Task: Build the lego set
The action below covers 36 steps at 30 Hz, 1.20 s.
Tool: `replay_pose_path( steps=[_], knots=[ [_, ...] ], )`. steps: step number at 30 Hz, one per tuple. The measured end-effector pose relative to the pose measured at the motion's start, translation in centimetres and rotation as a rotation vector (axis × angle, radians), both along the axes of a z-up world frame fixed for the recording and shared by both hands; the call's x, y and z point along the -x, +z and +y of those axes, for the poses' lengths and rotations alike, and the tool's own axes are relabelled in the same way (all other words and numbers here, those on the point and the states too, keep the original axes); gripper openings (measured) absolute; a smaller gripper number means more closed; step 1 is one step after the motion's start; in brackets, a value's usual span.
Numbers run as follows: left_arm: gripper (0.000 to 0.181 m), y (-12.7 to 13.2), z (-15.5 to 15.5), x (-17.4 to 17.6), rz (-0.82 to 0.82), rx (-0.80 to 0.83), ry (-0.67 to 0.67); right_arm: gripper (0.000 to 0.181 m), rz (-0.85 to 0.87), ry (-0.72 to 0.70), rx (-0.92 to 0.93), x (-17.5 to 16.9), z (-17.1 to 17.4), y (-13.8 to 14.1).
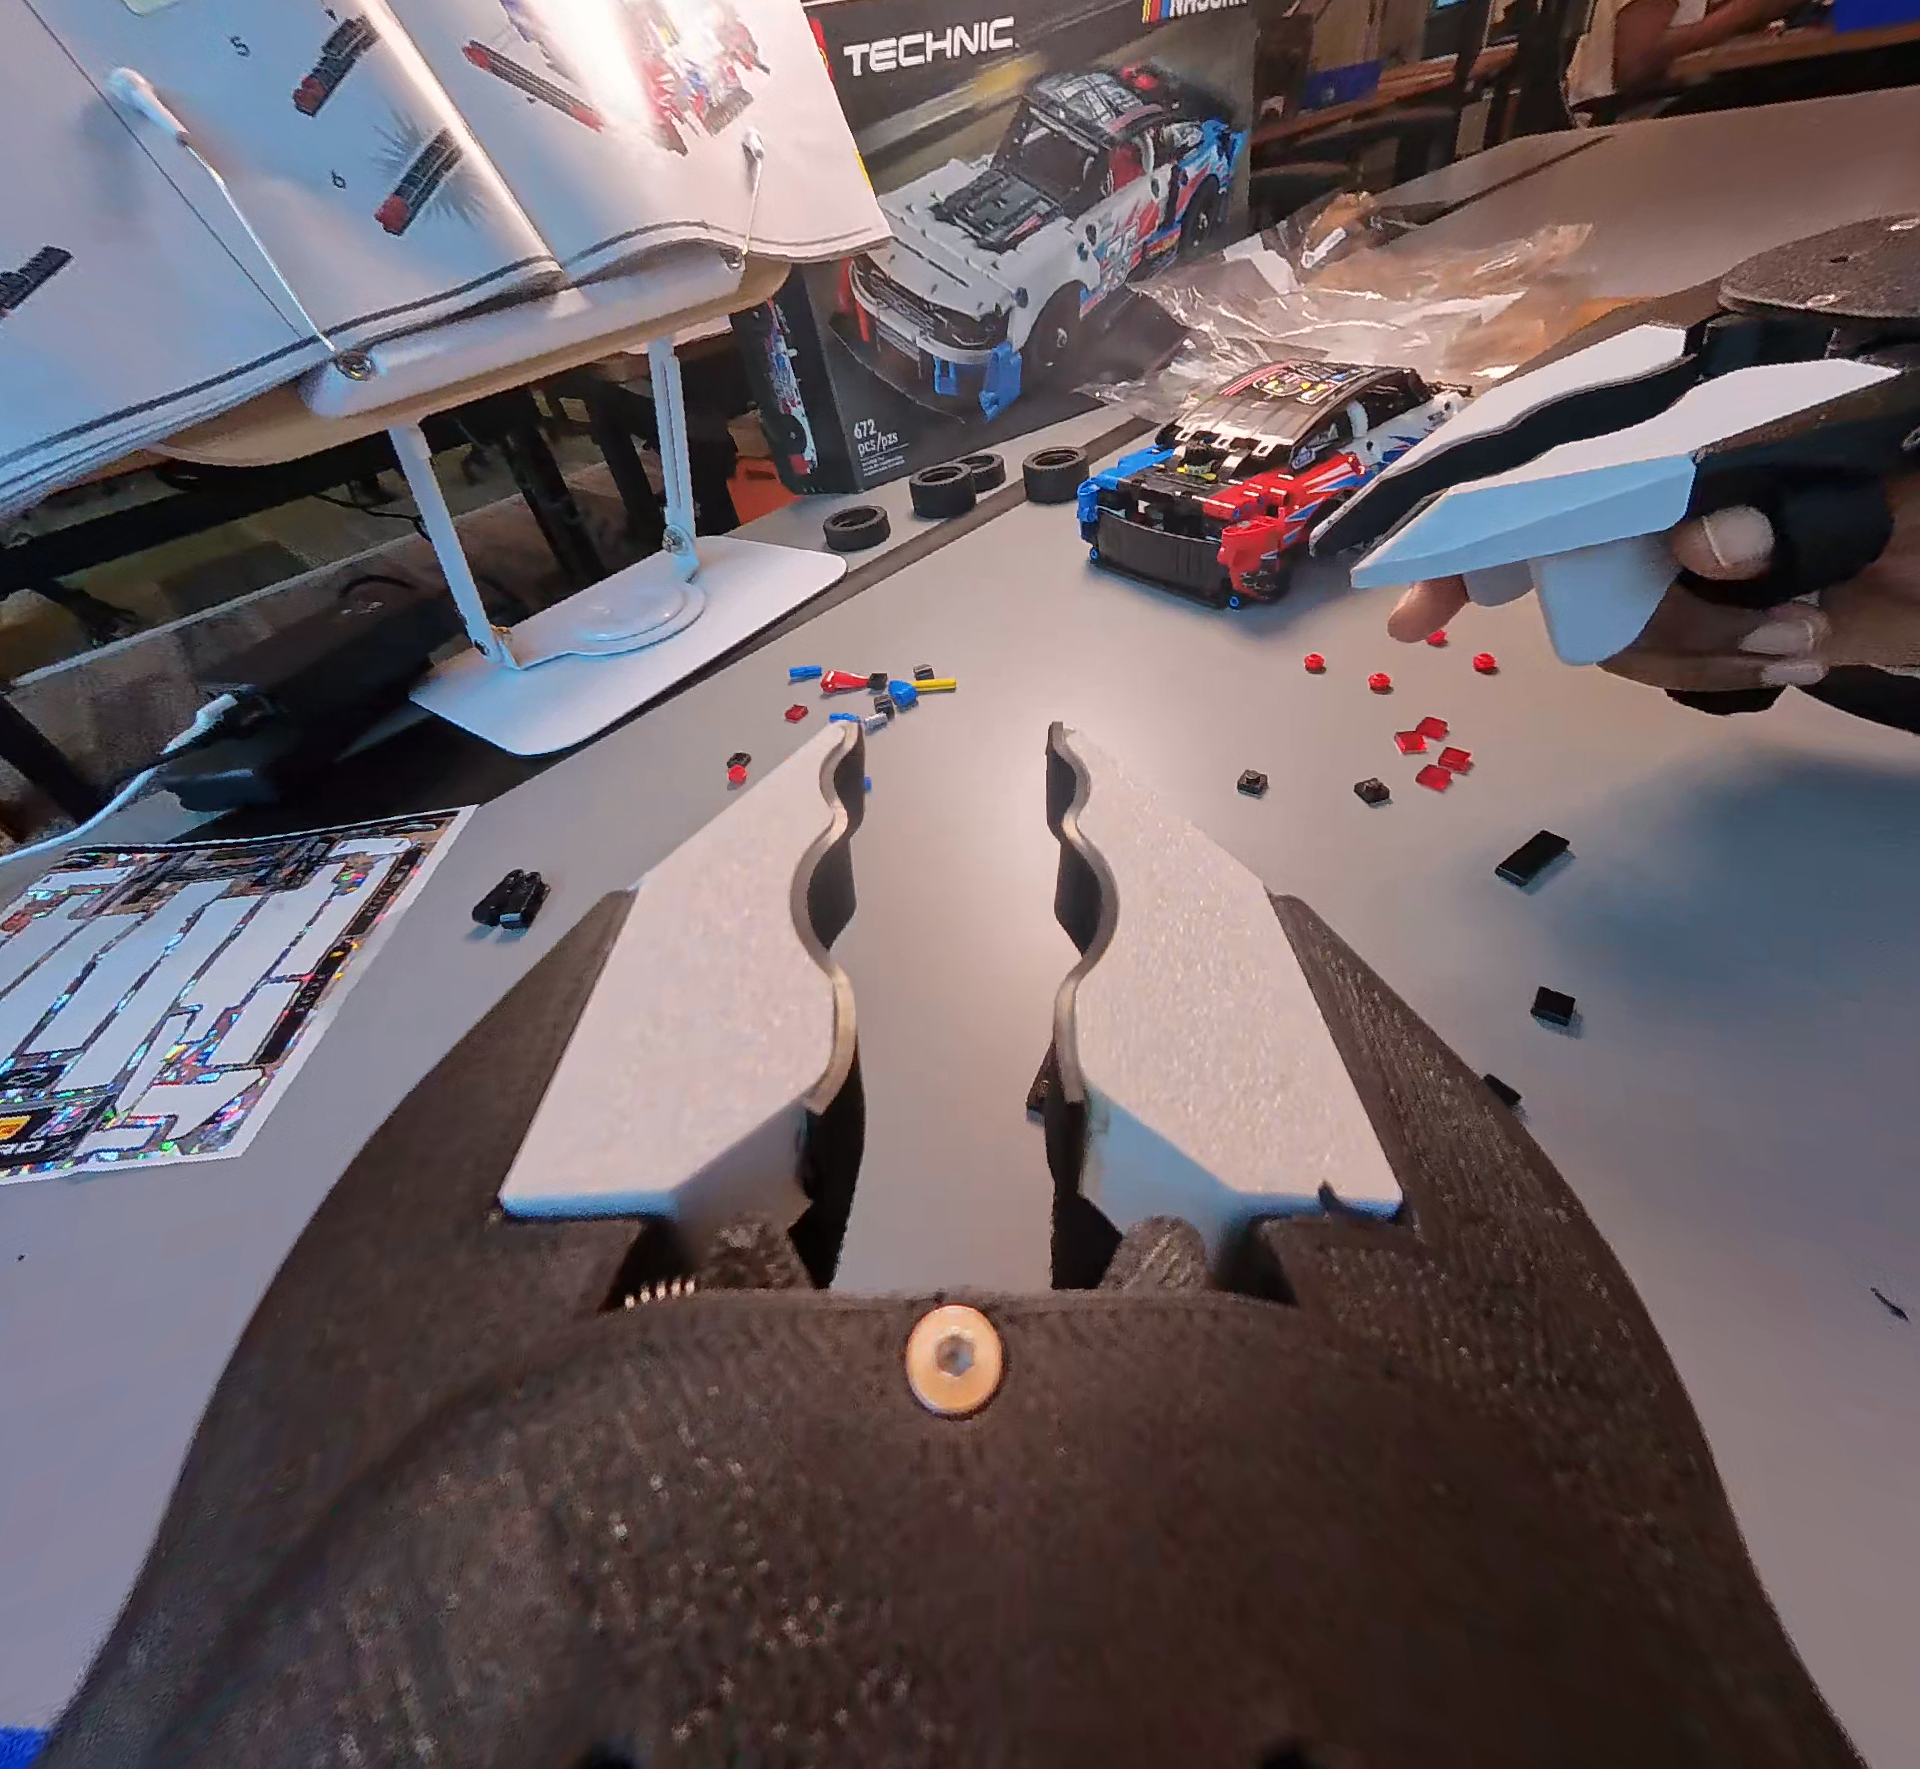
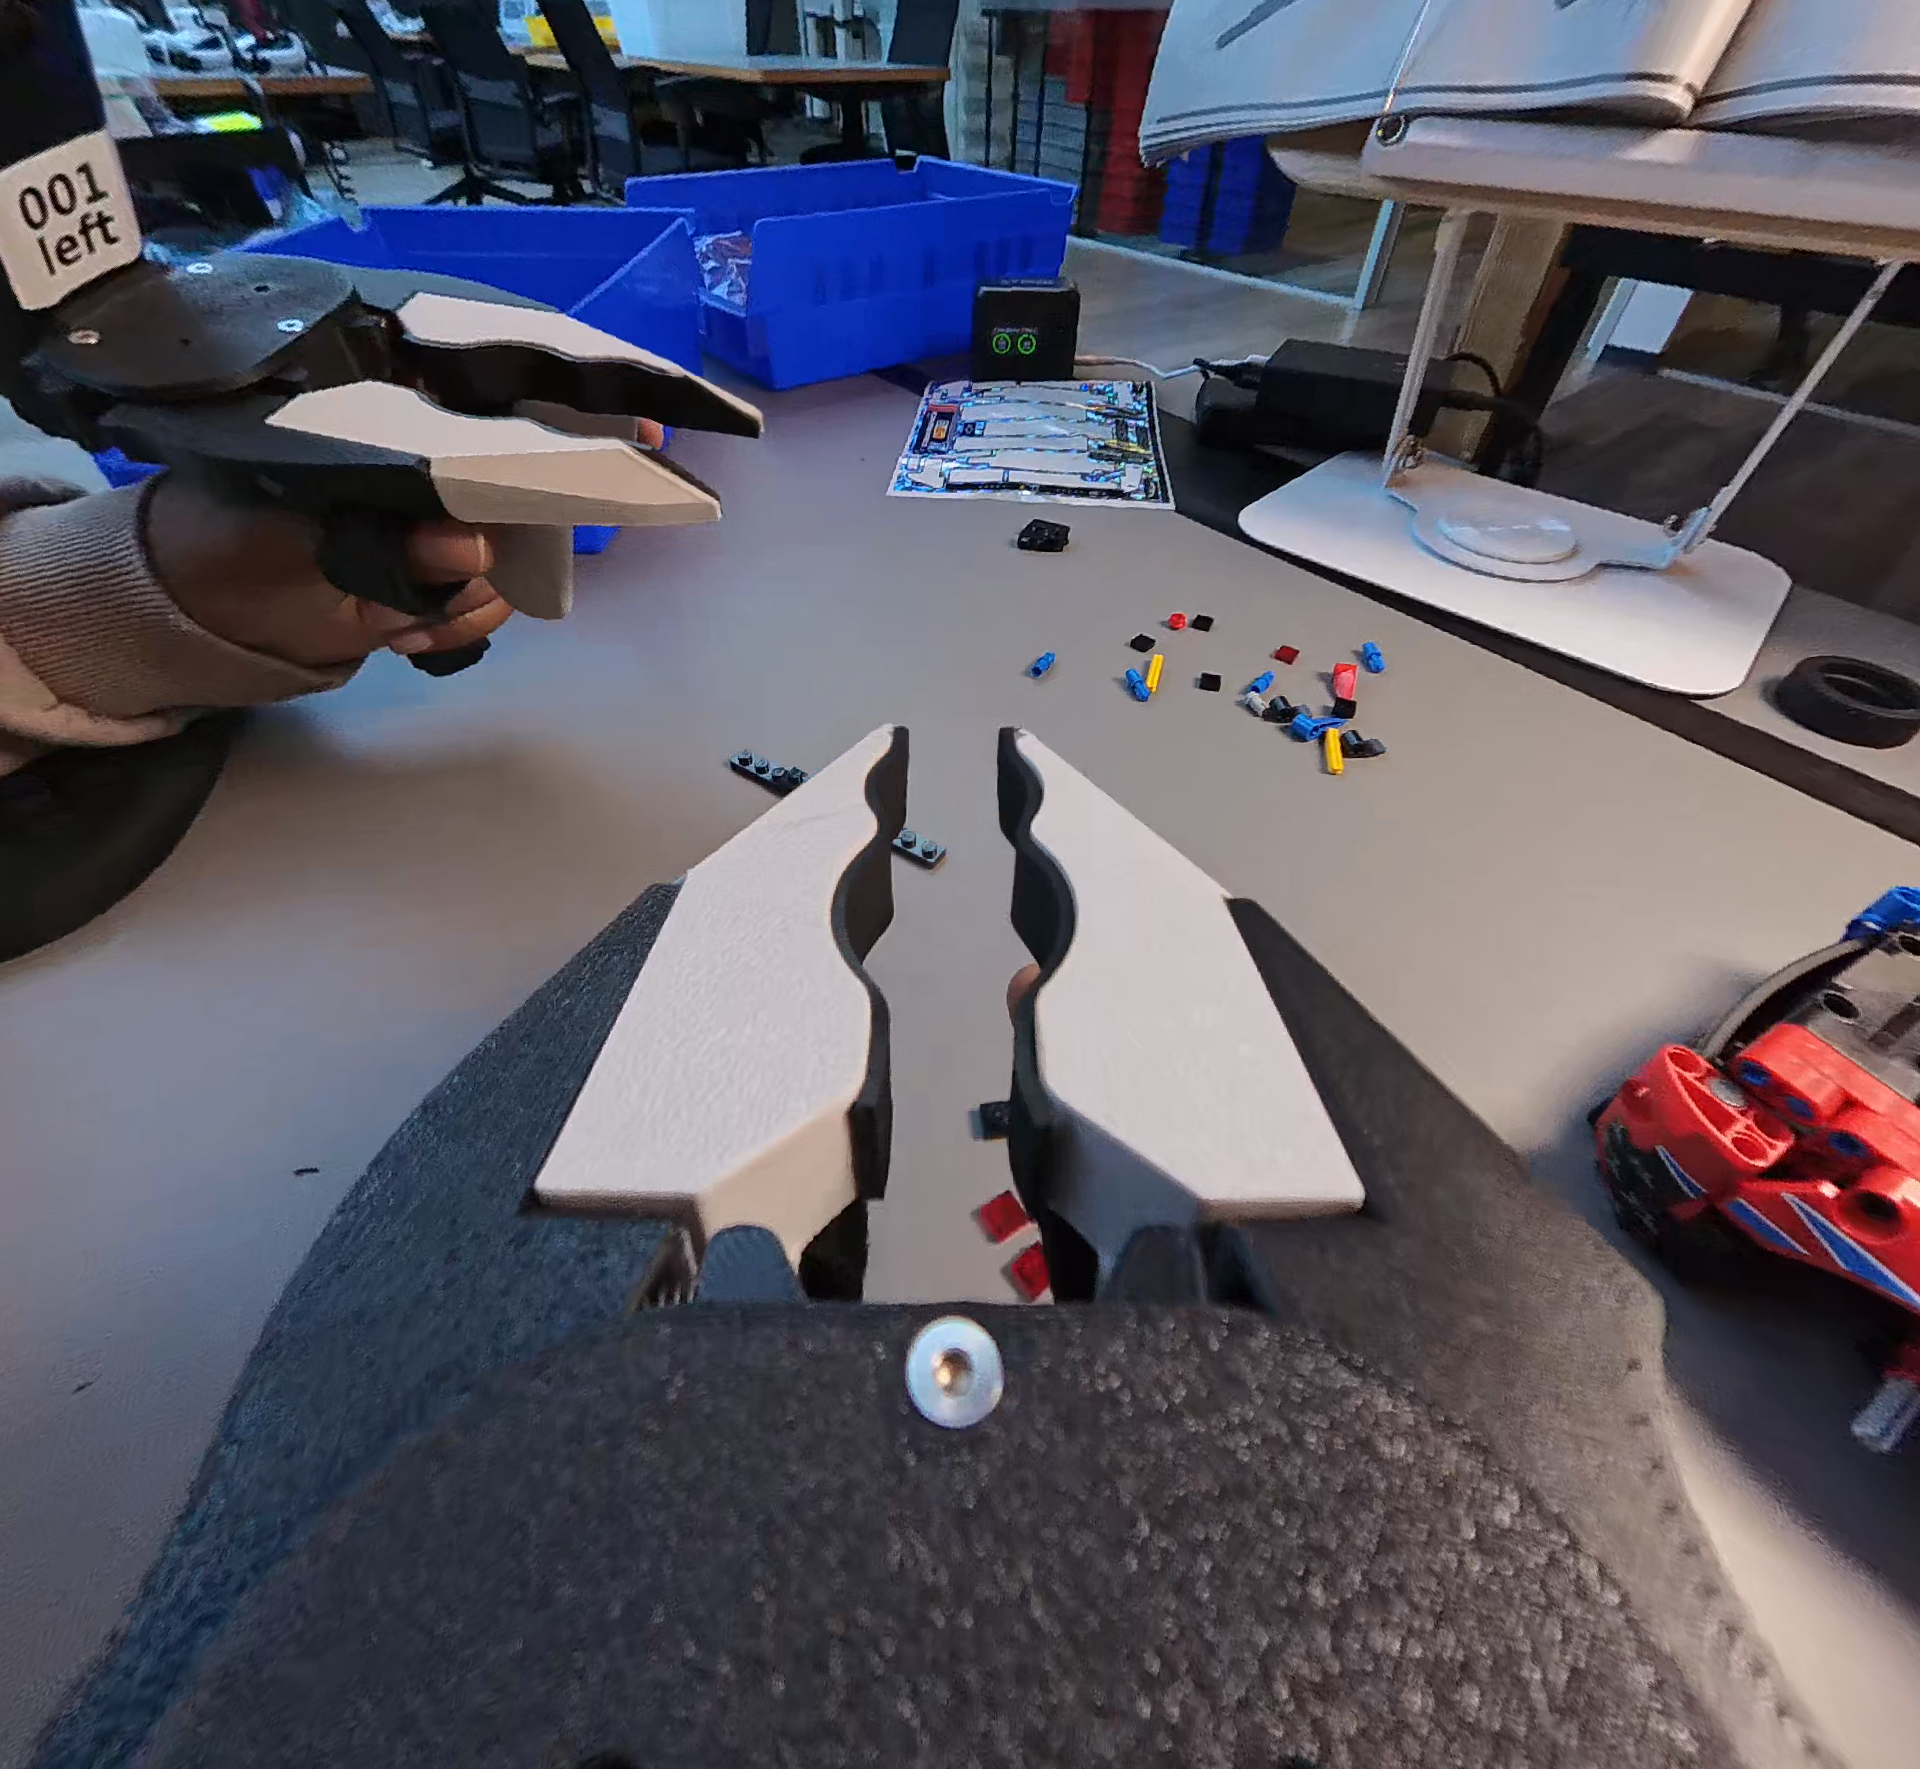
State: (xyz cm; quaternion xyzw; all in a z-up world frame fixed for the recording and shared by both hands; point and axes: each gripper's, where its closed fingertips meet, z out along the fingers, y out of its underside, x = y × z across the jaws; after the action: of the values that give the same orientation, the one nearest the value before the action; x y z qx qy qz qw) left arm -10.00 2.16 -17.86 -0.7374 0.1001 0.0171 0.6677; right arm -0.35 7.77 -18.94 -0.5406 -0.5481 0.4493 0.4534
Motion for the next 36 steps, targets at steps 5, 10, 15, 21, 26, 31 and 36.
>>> replay_pose_path(
  steps=[5, 10, 15, 21, 26, 31, 36],
  knots=[
    [0.033, 0.1, 0.0, 1.0, -0.024, -0.018, 0.028, 0.020, 0.030, -0.025, 0.016, 0.0, 0.9, 0.1],
    [0.033, 0.3, 0.0, 1.9, -0.045, -0.039, 0.059, 0.031, 0.054, -0.059, 0.026, 0.0, 1.6, 0.3],
    [0.031, 0.7, -0.2, 2.5, -0.064, -0.066, 0.078, 0.031, 0.060, -0.069, 0.037, -0.1, 2.0, 0.5],
    [0.031, 0.5, -0.1, 2.5, -0.078, -0.060, 0.081, 0.023, 0.053, -0.051, 0.038, -0.1, 1.5, 0.4],
    [0.032, 0.8, -0.1, 2.9, -0.075, -0.071, 0.111, 0.019, 0.073, -0.065, 0.026, -0.3, 1.7, 0.9],
    [0.033, 1.3, -0.3, 3.0, -0.072, -0.092, 0.126, 0.018, 0.090, -0.076, 0.036, -0.3, 1.9, 1.1],
    [0.032, 1.7, -0.5, 2.9, -0.091, -0.106, 0.122, 0.016, 0.139, -0.086, 0.012, 0.9, 3.0, 3.0]
  ],
)
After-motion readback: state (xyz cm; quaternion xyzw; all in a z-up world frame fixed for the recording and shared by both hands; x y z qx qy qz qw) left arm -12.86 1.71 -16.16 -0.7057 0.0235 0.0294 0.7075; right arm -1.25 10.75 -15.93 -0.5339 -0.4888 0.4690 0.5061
